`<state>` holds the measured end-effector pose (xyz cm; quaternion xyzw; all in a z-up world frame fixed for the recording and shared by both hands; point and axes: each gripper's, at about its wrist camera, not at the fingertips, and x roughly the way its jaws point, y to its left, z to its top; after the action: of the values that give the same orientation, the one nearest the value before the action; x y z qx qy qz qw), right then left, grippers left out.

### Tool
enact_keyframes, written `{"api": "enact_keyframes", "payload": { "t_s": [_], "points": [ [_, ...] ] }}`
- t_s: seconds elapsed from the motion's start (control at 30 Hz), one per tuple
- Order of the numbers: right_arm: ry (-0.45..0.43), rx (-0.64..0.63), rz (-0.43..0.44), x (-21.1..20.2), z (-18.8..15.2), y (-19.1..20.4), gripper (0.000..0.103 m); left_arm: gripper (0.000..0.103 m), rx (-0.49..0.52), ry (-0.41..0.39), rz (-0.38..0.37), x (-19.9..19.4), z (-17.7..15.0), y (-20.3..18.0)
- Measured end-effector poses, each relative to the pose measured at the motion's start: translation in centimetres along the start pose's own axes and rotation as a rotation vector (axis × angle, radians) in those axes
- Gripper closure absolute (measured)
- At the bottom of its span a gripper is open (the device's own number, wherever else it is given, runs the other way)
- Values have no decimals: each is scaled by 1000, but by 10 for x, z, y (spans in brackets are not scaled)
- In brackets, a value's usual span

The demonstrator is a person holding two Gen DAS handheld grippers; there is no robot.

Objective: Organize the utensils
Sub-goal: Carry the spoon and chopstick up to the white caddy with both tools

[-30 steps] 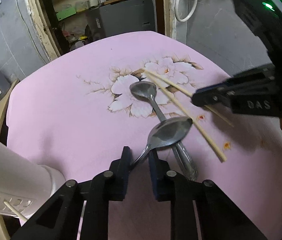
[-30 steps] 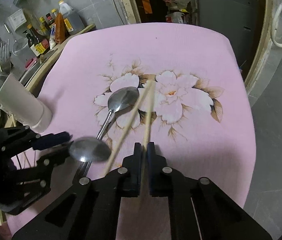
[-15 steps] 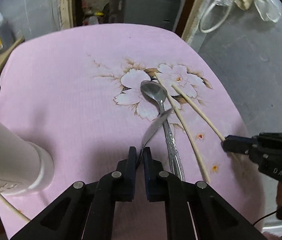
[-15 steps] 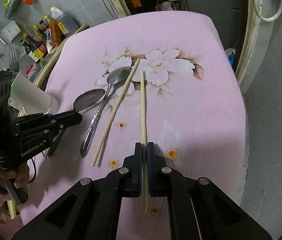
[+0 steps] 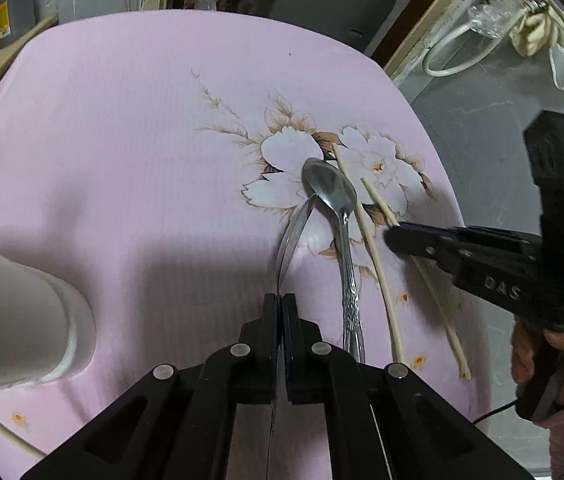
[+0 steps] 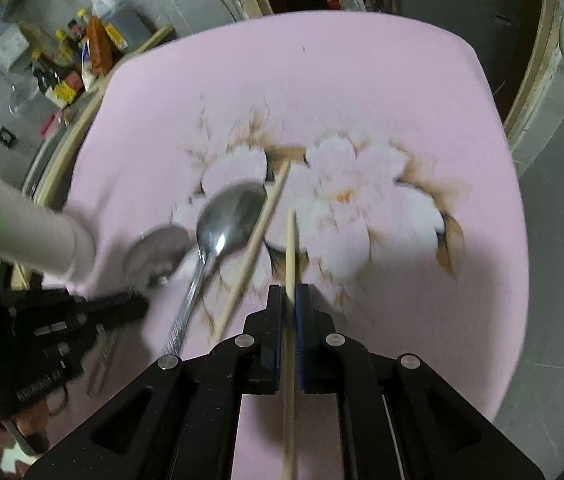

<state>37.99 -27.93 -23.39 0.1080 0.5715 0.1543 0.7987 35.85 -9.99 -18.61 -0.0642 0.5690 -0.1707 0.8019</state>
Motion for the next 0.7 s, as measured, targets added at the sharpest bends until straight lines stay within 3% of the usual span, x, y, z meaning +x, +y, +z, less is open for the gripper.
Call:
{"api": "enact_keyframes", "payload": {
  "t_s": [0.17, 0.3, 0.43, 0.7],
  "points": [
    [-79, 41, 38, -21, -9, 3, 99, 100, 8, -49, -17, -11, 2, -5],
    [-247, 103, 101, -62, -24, 5, 99, 100, 15, -115, -50, -32, 0, -10],
    [-432, 151, 152, -105, -42, 17, 99, 100, -3, -235, -118, -72, -2, -11],
    [-713, 125, 233, -169, -42, 81, 99, 100, -25, -439, -160, -159, 1, 6]
  ]
}}
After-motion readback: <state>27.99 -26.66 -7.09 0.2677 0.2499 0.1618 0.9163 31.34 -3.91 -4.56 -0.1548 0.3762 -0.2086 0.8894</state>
